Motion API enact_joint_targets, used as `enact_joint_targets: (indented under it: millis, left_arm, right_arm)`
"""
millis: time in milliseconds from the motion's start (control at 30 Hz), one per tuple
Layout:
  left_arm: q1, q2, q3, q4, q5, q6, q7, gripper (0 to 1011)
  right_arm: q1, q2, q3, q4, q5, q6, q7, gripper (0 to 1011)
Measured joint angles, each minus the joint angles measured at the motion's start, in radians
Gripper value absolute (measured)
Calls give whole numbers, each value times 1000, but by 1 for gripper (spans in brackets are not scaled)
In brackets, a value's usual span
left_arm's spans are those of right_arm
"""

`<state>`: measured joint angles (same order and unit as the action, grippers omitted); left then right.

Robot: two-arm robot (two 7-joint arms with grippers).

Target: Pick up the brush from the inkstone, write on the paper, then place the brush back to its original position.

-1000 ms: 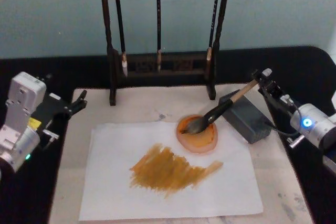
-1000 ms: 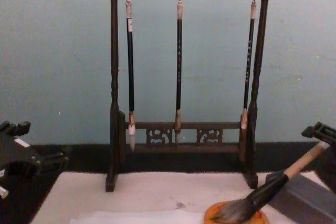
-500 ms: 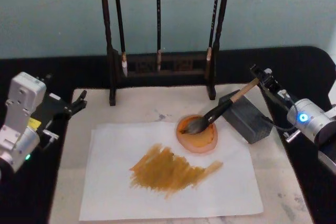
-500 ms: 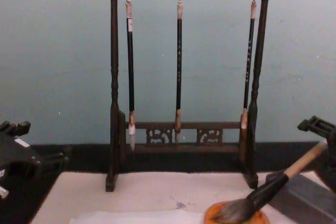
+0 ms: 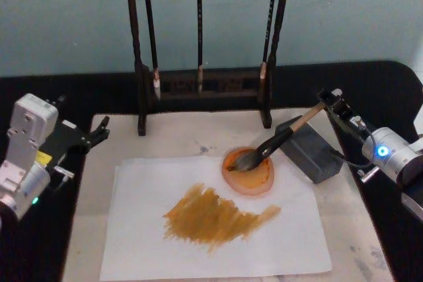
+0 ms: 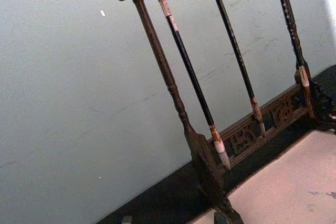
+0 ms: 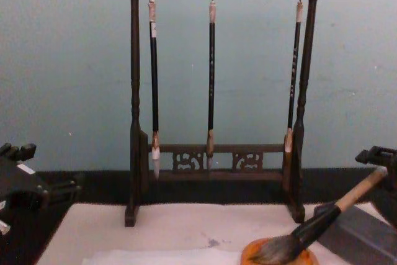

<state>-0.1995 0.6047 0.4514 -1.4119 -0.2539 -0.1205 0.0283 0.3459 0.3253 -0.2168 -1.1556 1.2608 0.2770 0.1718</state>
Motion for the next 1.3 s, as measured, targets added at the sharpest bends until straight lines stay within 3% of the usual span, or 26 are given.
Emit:
enact_joint_targets:
  millis: [167, 367, 467, 1033, 1300]
  left_arm:
    - [0, 0, 0, 0, 0, 0, 0, 1010]
    - [0, 0, 0, 0, 0, 0, 0, 1010]
    - [0, 0, 0, 0, 0, 0, 0, 1010]
    - [0, 0, 0, 0, 0, 0, 0, 1010]
    - [0, 0, 0, 0, 0, 0, 0, 1010]
  right_arm:
    - [0, 0, 0, 0, 0, 1, -1, 469]
    - [-1, 0, 1, -1, 0, 2, -1, 217]
    - [-1, 0, 1, -2, 2, 2, -1, 177]
    - [-1, 2, 0, -2, 3, 2, -1, 171]
    - [5, 20, -4, -28, 44, 2, 9, 169]
